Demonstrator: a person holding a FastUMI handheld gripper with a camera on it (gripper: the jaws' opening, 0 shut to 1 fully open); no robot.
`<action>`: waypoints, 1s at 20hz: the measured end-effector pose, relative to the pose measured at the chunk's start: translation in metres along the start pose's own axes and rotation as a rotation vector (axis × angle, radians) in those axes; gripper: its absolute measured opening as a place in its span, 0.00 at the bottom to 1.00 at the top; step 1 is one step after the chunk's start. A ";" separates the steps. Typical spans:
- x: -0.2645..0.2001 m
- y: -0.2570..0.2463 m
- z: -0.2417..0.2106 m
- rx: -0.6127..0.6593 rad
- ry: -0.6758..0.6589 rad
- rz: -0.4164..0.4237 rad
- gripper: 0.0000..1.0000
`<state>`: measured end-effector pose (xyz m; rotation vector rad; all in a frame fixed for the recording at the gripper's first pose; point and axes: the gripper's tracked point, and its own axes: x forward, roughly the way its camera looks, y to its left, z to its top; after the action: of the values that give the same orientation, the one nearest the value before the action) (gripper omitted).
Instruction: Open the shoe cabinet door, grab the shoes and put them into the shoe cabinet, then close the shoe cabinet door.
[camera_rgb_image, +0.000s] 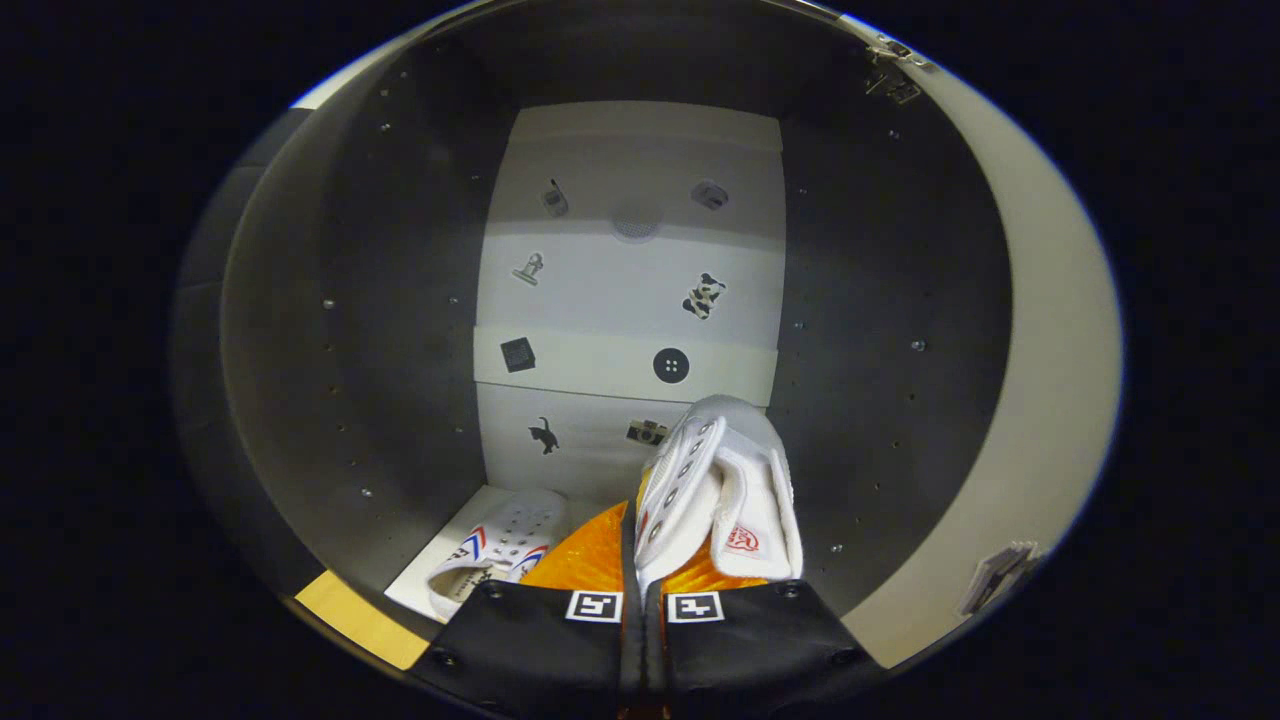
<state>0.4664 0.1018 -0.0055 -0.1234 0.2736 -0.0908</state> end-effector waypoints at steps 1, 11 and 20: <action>0.013 -0.001 -0.002 -0.007 0.013 -0.005 0.02; 0.097 0.013 -0.085 0.018 0.248 0.055 0.04; 0.106 0.029 -0.099 0.052 0.295 0.089 0.14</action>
<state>0.5430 0.1084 -0.1315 -0.0457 0.5699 -0.0268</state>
